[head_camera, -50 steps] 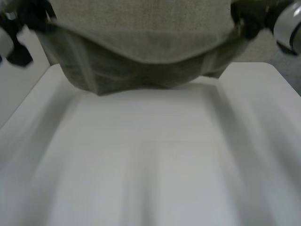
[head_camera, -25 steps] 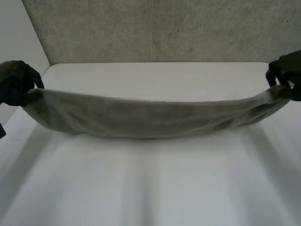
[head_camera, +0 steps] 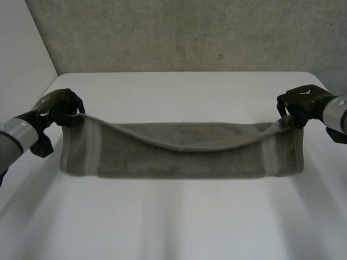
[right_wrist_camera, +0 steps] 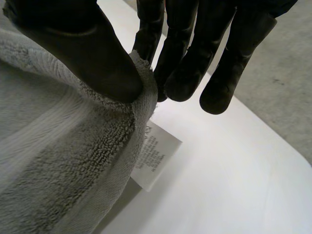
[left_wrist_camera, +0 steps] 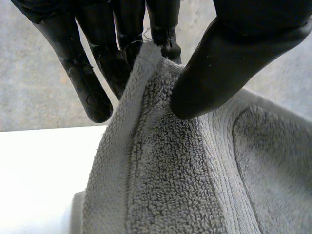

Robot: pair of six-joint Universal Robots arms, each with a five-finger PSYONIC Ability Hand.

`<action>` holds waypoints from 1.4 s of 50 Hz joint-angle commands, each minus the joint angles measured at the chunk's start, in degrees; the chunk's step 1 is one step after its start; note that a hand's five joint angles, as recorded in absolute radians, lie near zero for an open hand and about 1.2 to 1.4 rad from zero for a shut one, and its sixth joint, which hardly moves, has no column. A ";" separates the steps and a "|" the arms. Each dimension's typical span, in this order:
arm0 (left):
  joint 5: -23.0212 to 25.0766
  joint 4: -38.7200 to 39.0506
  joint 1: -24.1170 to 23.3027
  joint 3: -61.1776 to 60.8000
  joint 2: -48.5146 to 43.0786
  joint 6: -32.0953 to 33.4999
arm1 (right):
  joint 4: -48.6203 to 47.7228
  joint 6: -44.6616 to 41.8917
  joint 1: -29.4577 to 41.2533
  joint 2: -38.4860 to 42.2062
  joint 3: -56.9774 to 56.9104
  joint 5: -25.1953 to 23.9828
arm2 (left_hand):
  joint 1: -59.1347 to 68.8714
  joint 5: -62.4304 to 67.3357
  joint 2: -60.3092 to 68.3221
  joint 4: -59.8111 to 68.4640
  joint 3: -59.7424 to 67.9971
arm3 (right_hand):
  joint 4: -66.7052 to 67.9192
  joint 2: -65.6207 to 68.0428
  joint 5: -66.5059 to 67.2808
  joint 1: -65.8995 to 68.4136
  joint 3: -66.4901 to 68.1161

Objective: Fold the towel.

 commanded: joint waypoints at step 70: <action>-14.26 9.04 -9.76 -12.23 8.50 4.16 | -26.14 -1.07 8.86 -10.89 31.25 17.21 | -61.29 -62.80 -66.25 -66.54 -65.56 | -65.60 -63.42 -64.19 -64.08 -65.73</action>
